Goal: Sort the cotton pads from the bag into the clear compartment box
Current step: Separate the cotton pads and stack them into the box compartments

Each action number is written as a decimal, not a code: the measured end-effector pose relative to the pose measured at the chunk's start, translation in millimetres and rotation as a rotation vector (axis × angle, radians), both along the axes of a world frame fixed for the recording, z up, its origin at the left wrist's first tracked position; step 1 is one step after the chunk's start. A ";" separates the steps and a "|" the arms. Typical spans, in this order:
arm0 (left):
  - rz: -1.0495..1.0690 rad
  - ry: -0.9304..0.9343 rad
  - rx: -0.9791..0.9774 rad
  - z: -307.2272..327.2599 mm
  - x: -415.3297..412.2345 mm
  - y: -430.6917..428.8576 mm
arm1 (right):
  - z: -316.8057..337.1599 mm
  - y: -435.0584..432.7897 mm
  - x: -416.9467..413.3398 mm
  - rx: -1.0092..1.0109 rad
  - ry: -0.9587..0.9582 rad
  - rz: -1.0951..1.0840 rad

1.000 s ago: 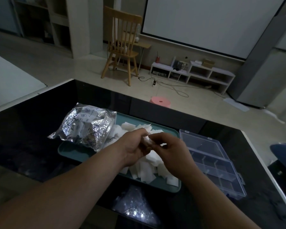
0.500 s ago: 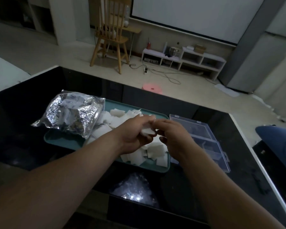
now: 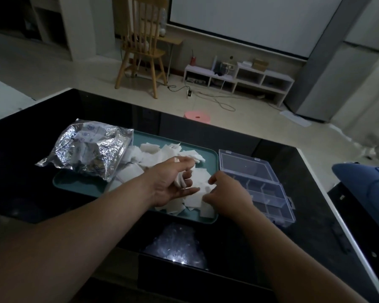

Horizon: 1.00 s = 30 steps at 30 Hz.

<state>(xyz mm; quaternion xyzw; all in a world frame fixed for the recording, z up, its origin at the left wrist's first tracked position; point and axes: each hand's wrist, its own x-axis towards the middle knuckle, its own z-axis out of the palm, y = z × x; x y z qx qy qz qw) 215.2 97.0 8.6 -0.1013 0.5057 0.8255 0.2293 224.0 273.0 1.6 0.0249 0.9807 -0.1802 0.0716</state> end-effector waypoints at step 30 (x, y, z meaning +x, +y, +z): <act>0.103 -0.028 -0.104 -12.6 -4.6 6.0 | 14.0 6.9 3.0 -0.202 0.094 0.008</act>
